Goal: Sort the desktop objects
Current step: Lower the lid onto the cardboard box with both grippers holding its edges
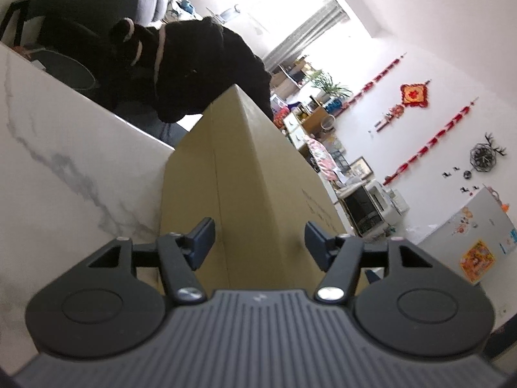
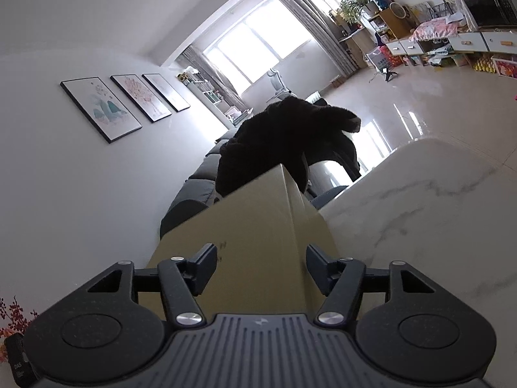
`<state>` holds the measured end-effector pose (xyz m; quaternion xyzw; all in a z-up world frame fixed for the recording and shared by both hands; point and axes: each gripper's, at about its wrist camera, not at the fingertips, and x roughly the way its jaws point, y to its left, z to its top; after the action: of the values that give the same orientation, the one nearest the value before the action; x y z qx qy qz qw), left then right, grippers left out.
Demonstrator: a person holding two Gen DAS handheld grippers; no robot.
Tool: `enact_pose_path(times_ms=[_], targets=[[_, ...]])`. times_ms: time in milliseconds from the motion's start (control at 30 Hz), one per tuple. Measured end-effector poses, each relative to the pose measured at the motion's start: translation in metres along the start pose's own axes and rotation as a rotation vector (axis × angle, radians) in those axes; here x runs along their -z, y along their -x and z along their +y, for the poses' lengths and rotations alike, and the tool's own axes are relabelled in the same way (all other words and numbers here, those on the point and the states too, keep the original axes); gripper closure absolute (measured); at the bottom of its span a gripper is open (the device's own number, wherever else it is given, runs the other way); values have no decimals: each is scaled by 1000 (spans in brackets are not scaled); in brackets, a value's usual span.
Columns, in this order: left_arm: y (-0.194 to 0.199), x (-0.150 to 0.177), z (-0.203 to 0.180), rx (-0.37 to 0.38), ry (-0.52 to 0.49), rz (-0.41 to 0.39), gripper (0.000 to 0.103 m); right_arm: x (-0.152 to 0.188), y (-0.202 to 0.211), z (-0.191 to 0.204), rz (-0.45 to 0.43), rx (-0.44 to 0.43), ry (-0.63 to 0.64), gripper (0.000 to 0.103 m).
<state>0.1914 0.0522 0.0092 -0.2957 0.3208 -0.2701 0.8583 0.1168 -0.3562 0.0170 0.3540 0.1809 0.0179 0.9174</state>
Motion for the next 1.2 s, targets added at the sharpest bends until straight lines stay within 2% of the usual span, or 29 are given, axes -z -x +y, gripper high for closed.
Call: enact_pose_path(times_ms=[167, 267, 367, 467, 600, 667, 800, 900, 1100, 1200], targets=[[-10, -14, -5, -79, -46, -46, 43, -14, 0, 6, -18, 18, 43, 36], [-18, -22, -13, -129, -94, -65, 42, -20, -8, 11, 3, 33, 75, 33], [-23, -25, -17, -140, -111, -69, 48, -20, -20, 9, 33, 56, 95, 33], [-24, -25, -14, -125, -107, -80, 51, -19, -34, 2, 65, 68, 77, 33], [-23, -24, 2, -61, -44, -82, 49, -16, -47, -12, 138, 13, -1, 34], [-24, -26, 12, -18, 15, -60, 46, -18, -50, -19, 182, -44, -51, 29], [-27, -29, 28, 62, 128, -9, 44, -26, -57, -38, 260, -76, -149, 29], [-27, -25, 25, 82, 129, 2, 44, -26, -62, -47, 308, -100, -199, 30], [-24, -22, 17, 56, 86, -9, 49, -25, -46, -38, 272, -105, -218, 30], [-25, -23, 19, 56, 108, -12, 48, -30, -37, -27, 251, -94, -189, 30]])
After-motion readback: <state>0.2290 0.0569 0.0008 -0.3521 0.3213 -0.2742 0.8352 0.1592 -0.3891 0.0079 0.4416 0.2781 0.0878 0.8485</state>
